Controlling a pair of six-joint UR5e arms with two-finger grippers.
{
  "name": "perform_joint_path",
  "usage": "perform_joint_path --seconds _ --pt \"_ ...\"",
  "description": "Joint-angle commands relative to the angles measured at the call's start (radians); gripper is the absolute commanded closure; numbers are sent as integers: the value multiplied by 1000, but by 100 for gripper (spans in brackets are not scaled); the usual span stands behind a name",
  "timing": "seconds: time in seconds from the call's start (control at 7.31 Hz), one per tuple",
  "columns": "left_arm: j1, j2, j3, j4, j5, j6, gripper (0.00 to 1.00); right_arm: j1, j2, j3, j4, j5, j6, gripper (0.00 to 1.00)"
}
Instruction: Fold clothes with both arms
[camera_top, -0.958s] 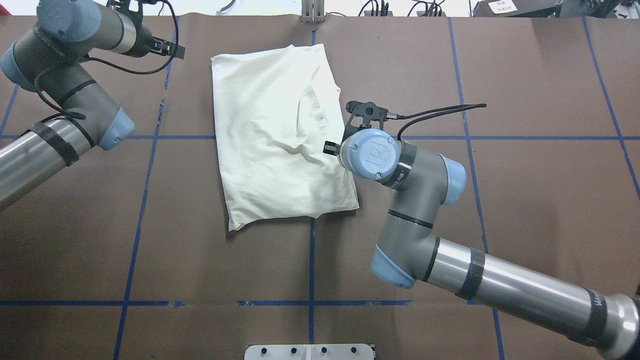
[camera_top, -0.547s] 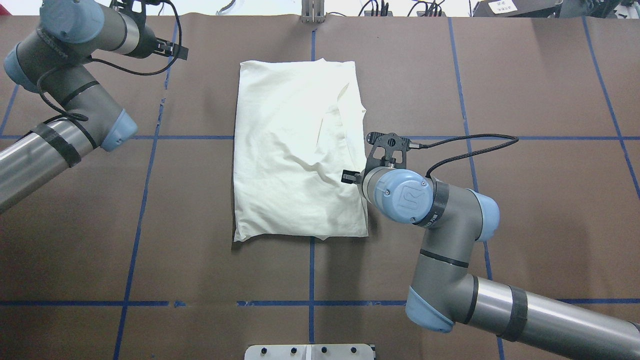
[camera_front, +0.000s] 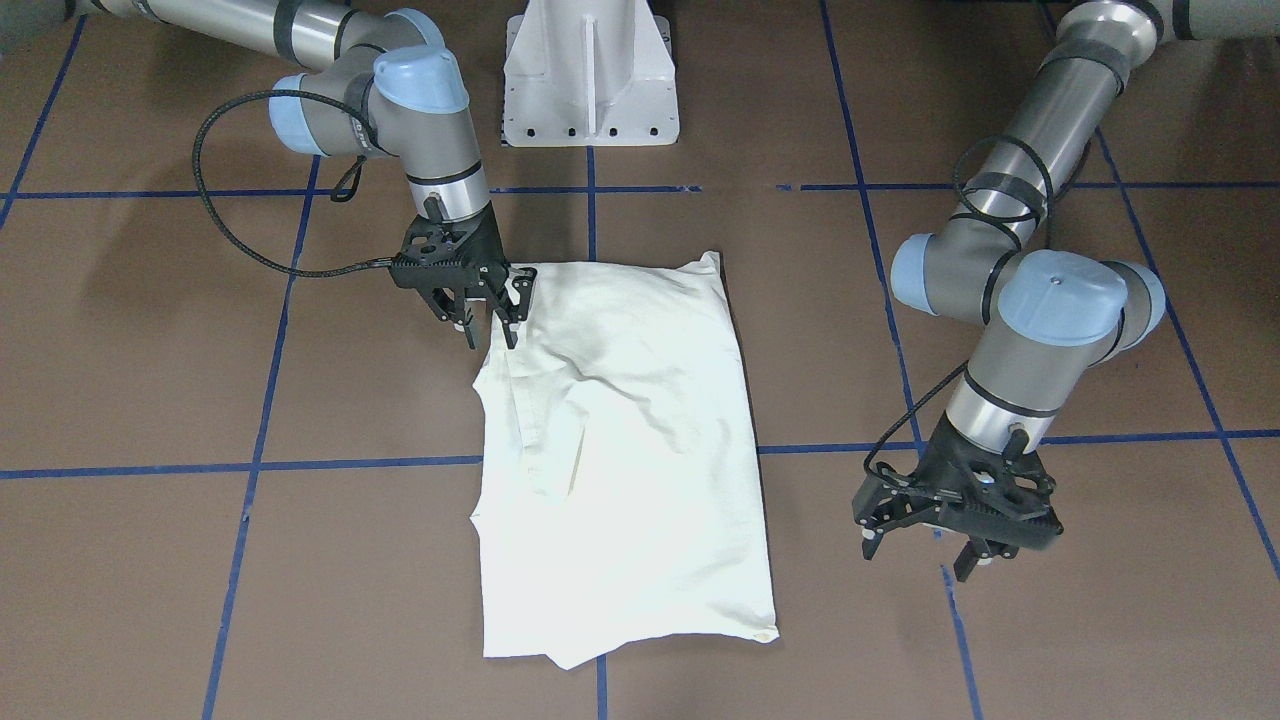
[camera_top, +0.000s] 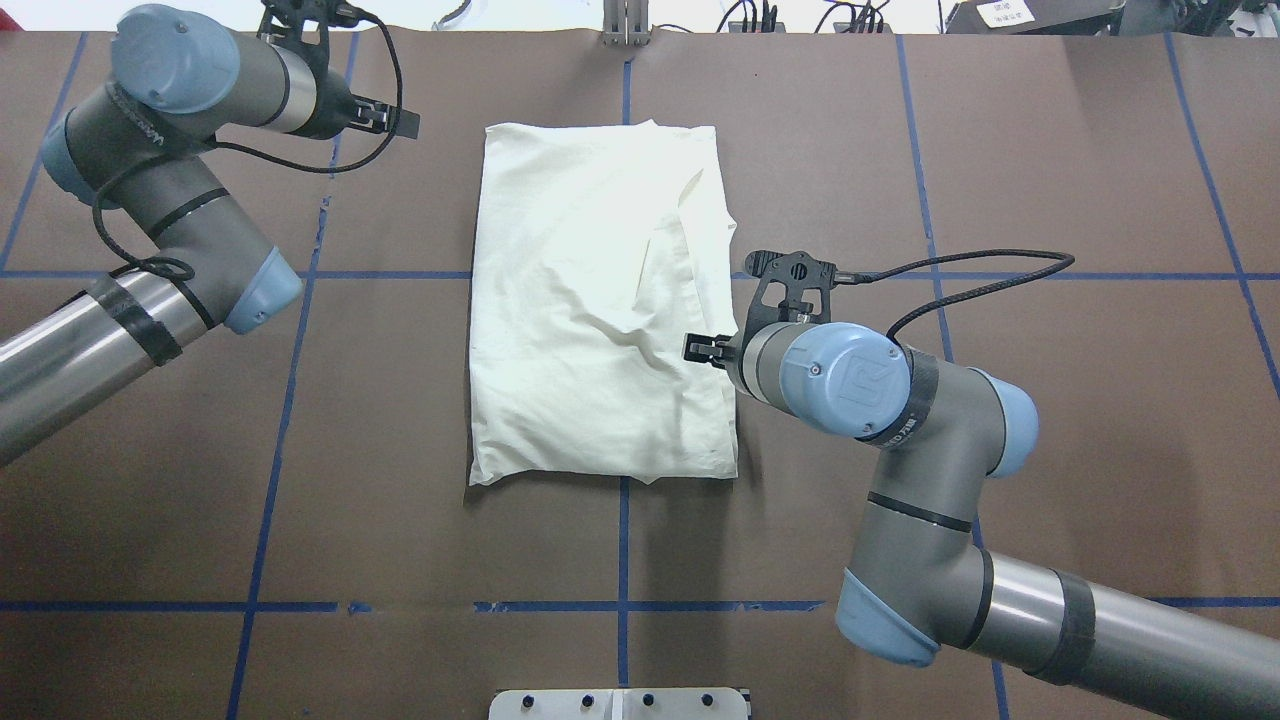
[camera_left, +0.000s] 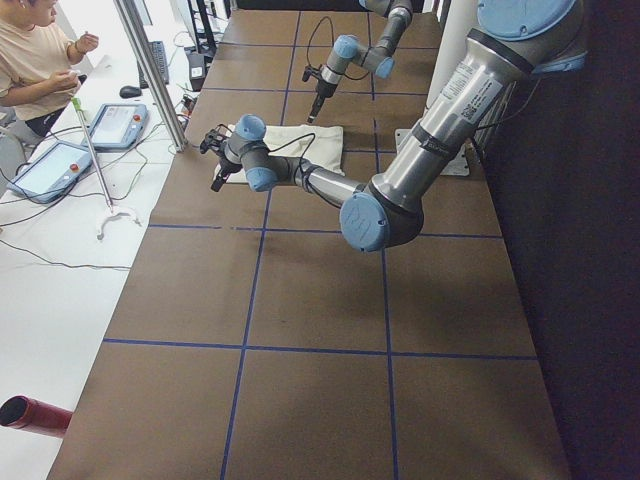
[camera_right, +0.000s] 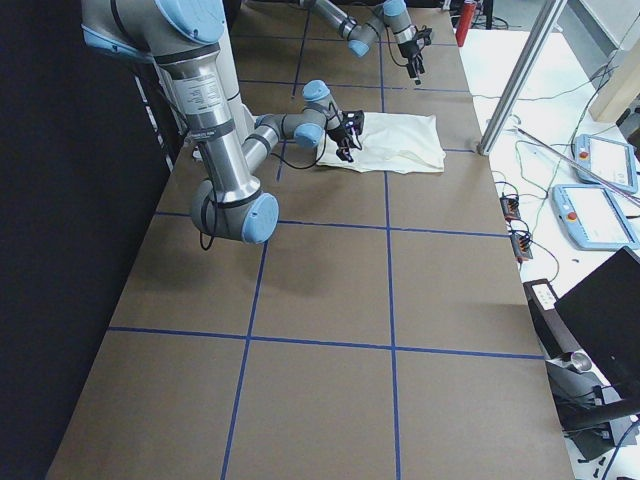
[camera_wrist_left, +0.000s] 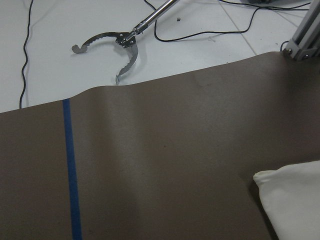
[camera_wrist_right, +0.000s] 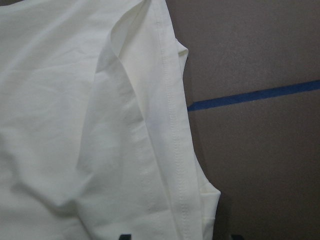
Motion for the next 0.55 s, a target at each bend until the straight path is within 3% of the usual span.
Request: perform_joint_path --seconds 0.0,0.14,0.41 --pt "72 122 -198 1 -36 -167 0 4 -88 148 2 22 9 0" --pt "133 199 -308 0 -42 -254 0 3 -119 200 2 22 48 0" --pt "262 358 -520 -3 -9 -462 0 0 -119 211 5 22 99 0"
